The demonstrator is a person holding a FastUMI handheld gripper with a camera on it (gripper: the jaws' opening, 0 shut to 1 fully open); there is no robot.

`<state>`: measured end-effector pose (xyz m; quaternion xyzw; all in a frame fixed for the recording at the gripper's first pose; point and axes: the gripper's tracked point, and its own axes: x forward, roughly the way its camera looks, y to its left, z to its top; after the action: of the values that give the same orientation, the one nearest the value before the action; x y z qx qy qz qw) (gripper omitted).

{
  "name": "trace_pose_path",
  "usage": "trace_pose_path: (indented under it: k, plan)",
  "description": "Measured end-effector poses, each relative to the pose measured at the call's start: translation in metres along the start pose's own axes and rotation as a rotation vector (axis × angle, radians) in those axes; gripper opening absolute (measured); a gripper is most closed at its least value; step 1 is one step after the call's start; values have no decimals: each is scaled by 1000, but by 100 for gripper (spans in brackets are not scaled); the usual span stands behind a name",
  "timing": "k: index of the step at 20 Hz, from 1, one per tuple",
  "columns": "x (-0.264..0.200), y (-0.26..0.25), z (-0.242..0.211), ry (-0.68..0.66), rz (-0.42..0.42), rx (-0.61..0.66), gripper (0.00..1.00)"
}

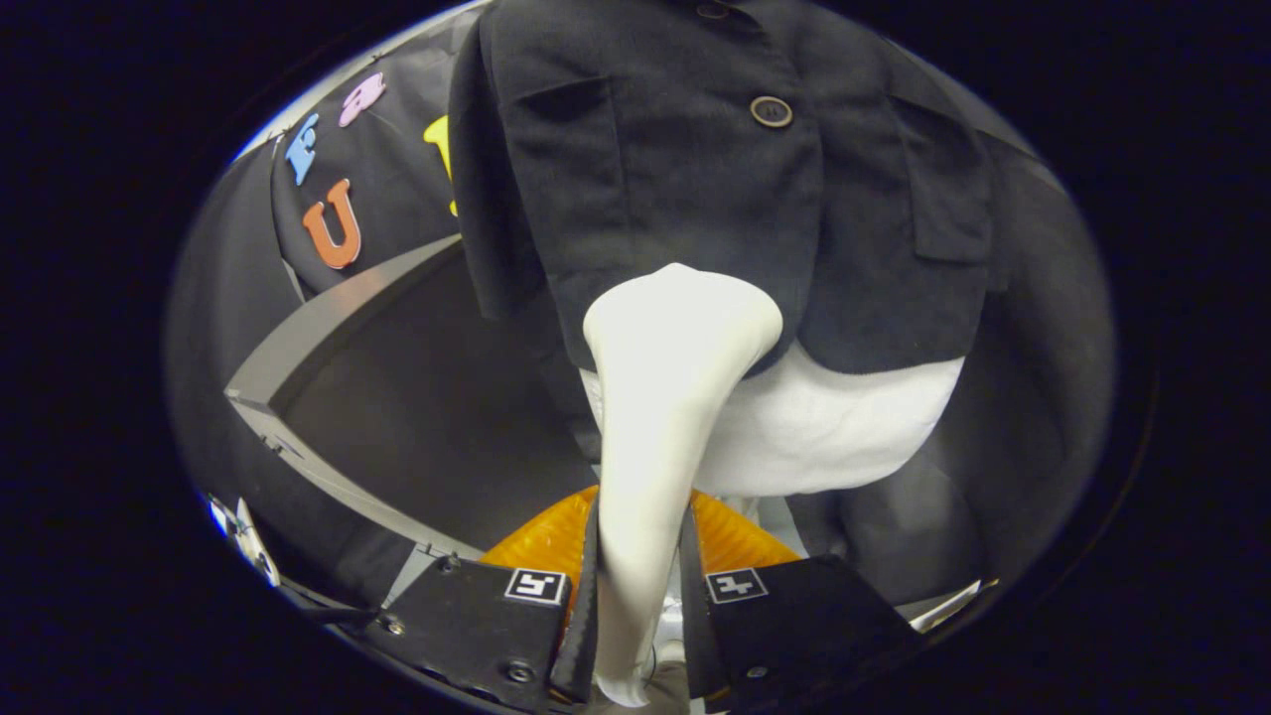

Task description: Iron the clothes twice with a garment steamer, once on the left side and once on the right side.

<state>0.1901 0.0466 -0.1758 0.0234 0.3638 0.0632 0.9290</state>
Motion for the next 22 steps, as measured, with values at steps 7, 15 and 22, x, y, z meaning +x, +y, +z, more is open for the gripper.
trace_pose_path:
  k: [7, 15, 22]
  plan:
    - [-14, -3, 22, -73, -55, -6, 38]
    - [-119, -26, 138, -335, -125, -77, 38]
    - [-206, -41, 239, -561, -171, -153, 38]
